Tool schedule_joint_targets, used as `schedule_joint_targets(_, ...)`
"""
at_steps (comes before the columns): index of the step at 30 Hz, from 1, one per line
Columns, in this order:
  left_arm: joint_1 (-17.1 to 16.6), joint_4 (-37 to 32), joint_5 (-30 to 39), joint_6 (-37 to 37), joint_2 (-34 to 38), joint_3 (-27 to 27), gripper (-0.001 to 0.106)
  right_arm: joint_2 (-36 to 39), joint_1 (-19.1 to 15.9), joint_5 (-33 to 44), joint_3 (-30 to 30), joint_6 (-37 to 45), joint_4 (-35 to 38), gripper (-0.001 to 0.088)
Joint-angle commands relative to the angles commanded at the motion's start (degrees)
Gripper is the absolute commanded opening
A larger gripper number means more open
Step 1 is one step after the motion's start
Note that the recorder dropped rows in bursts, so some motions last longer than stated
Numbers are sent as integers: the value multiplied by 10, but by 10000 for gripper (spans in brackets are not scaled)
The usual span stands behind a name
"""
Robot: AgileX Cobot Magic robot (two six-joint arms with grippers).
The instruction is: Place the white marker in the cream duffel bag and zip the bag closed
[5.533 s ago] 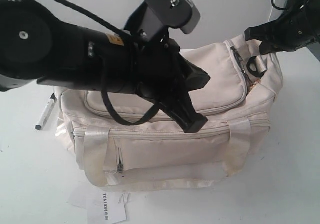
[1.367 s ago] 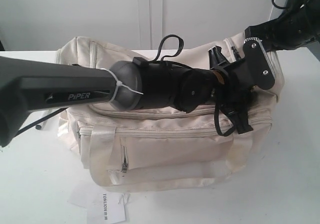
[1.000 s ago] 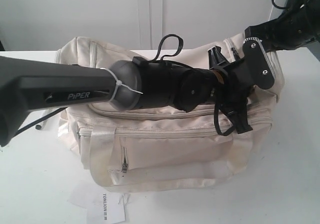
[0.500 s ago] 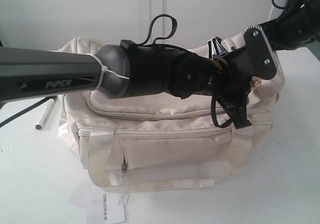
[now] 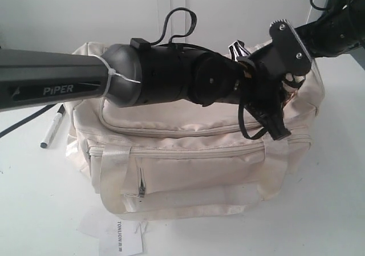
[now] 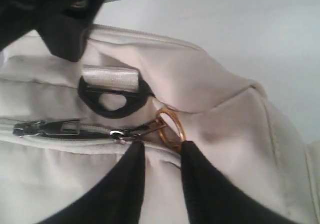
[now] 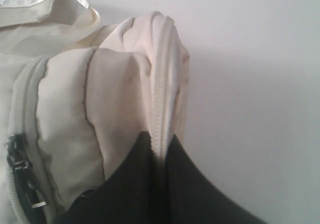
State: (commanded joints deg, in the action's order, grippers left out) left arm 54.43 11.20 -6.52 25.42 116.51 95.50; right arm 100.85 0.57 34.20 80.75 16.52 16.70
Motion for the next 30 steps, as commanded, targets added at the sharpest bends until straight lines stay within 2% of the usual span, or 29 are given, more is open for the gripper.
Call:
schedule_joint_targets(2, 0, 8, 8, -43, 13, 22, 398, 0, 0, 0, 0, 0, 0, 0)
schedule_joint_targets(6, 0, 8, 61, -61, 42, 69, 467, 0, 0, 0, 0, 0, 0, 0)
schedule_joint_targets(9, -2, 8, 71, -80, 61, 91, 475, 0, 0, 0, 0, 0, 0, 0)
schedule_joint_targets(14, -1, 4, 99, -71, 69, 99, 475, 0, 0, 0, 0, 0, 0, 0)
schedule_joint_targets(23, -1, 0, 91, -62, 75, 99, 475, 0, 0, 0, 0, -9, 0, 0)
schedule_joint_targets(26, -1, 0, 88, -63, 86, 99, 433, 0, 0, 0, 0, -9, 0, 0)
schedule_joint_targets(30, -1, 0, 86, -61, 94, 99, 265, 0, 0, 0, 0, -9, 0, 0)
